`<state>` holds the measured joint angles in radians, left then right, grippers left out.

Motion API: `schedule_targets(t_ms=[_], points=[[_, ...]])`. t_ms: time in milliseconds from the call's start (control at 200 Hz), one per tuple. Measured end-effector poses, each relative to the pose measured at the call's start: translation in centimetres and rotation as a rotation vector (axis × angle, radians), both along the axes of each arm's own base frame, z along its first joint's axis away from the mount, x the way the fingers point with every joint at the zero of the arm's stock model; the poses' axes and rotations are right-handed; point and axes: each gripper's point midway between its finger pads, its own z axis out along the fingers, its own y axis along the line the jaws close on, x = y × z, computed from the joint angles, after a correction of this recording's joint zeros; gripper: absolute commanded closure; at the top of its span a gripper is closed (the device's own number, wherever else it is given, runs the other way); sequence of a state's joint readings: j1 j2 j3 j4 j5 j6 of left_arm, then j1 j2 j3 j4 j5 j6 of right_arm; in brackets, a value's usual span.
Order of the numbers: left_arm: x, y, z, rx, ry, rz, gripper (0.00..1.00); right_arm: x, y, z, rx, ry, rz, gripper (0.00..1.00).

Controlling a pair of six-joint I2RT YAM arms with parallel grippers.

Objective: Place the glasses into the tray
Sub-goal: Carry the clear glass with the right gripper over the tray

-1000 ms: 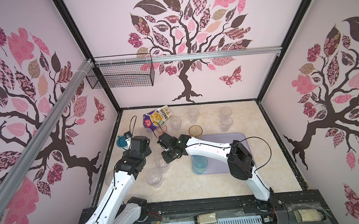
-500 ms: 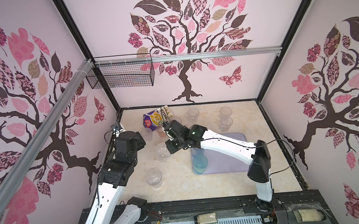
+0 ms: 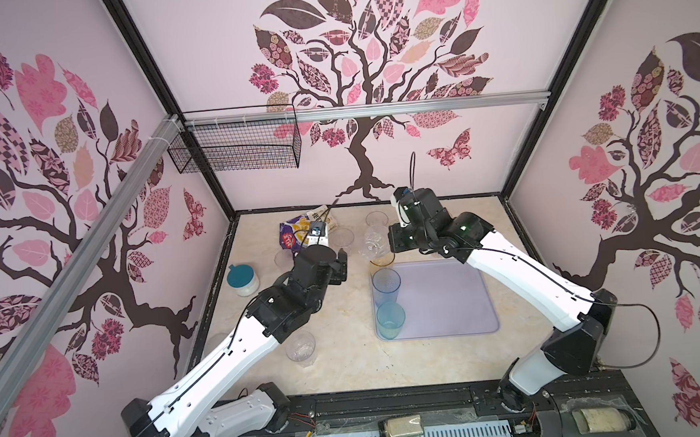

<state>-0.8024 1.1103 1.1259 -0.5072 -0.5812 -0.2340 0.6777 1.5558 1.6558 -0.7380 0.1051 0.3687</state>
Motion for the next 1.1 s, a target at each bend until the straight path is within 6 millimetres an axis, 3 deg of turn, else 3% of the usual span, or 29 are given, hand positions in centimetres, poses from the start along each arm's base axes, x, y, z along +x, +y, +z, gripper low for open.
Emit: schedule_targets(t_ms=[350,495,655,830,930,1095], points=[[1.1,-5.6,-1.4,0.012,-0.009,-0.194,0.19,3.1,-10.0,-2.2,-0.044,0.036,-0.239,0.97],[1.5,-7.8,-4.3,0.065,0.034,-0.284,0.18,3.4,-12.8,-4.2,-0.101,0.076,-0.309,0.97],[1.7,-8.7,-7.8,0.124,0.104,-0.337,0.16,3.1,-13.6,-6.7,-0.176,0.130,-0.315,0.97],[2.8,-6.2,-10.1,0.052,0.155,-0.297,0.16,3.2,-13.3,-10.5,-0.226,0.229,-0.301,0.97],[3.0,-4.9,-10.8,0.022,0.165,-0.266,0.17,3.3,-13.1,-12.2,-0.245,0.272,-0.294,0.97],[2.9,-5.4,-10.6,-0.005,0.157,-0.281,0.16,3.5,-12.5,-14.8,-0.279,0.337,-0.278,0.97]])
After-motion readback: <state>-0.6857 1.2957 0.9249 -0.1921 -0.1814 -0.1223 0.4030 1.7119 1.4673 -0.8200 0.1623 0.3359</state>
